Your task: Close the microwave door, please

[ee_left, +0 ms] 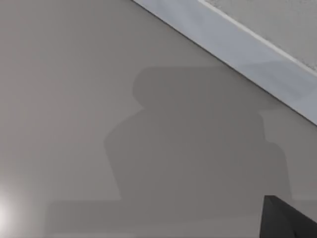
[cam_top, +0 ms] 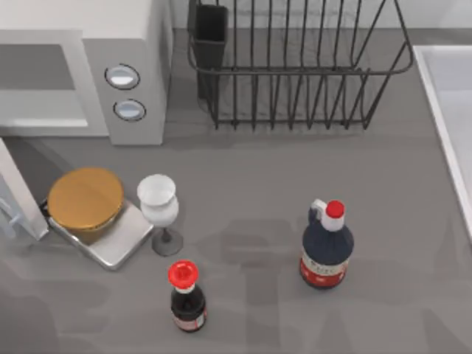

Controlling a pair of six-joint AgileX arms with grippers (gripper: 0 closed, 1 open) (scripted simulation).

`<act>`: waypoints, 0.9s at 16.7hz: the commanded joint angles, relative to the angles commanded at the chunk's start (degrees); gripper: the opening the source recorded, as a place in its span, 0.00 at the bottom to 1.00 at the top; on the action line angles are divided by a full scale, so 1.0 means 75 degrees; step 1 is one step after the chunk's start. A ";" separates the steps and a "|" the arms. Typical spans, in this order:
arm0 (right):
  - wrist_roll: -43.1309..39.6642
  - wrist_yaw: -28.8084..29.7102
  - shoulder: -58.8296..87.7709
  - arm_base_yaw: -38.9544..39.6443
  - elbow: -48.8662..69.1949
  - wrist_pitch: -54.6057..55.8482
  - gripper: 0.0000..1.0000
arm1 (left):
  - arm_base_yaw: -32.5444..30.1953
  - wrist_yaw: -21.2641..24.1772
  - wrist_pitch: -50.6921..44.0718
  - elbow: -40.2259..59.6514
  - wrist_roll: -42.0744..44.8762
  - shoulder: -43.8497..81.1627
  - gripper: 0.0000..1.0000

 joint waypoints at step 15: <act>0.0000 0.0000 0.0000 0.0000 0.0000 0.0000 1.00 | -0.4137 -0.2885 0.0085 -0.0557 -0.3190 -0.1112 0.00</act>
